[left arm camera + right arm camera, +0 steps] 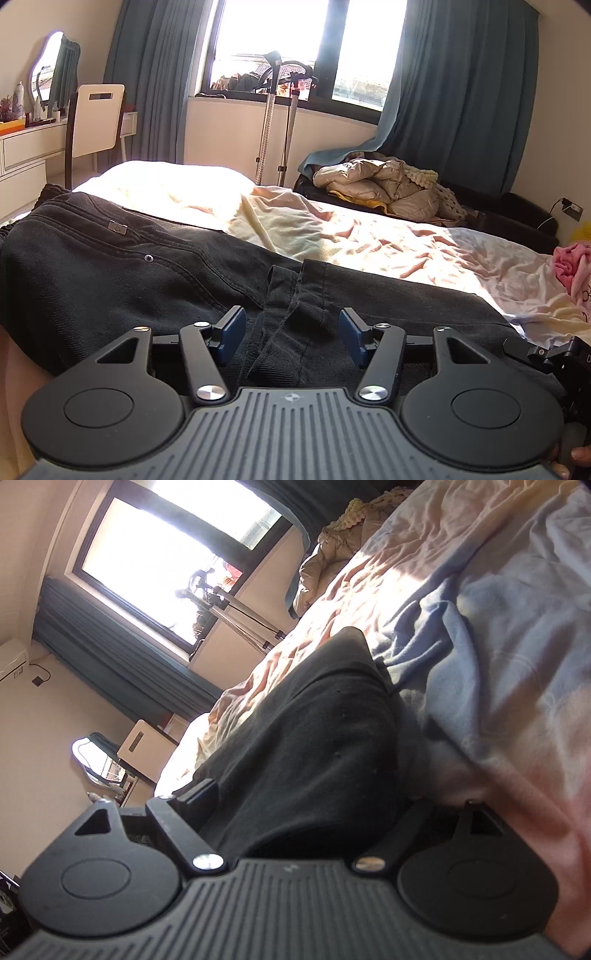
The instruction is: Fold clothes
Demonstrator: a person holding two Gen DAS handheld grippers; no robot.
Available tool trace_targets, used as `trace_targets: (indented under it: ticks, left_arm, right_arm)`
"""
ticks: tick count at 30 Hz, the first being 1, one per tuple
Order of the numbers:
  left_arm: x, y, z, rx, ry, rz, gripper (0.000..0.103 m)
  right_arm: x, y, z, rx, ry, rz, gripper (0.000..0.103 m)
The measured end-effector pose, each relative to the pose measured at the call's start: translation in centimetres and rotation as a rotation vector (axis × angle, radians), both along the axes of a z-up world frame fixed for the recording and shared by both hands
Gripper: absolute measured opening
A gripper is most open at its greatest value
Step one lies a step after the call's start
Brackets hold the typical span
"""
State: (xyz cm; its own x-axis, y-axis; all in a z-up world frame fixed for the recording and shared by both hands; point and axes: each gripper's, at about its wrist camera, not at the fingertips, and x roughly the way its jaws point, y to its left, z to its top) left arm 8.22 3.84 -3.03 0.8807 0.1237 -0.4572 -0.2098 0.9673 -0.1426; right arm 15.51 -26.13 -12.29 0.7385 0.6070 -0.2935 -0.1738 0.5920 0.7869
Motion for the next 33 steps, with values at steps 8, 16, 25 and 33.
trace_targets:
  ticks: [8, 16, 25, 33]
  left_arm:
    - [0.0, -0.4, -0.2, 0.029, 0.0, -0.008, 0.061]
    - [-0.8, -0.8, 0.2, 0.075, -0.034, 0.004, 0.063]
    - [-1.4, -2.9, 2.9, 0.086, -0.131, -0.054, 0.072]
    - [5.6, -8.6, 1.6, 0.065, -0.018, -0.148, 0.072]
  right_arm:
    - [0.3, 0.3, 0.0, -0.038, -0.016, -0.017, 0.046]
    - [-0.7, 0.7, 3.5, -0.162, -0.089, -0.119, 0.019]
    - [-2.3, -3.0, 8.8, -0.145, -0.24, -0.26, 0.017]
    - [-4.8, -7.2, 12.2, -0.15, -0.403, -0.437, 0.016]
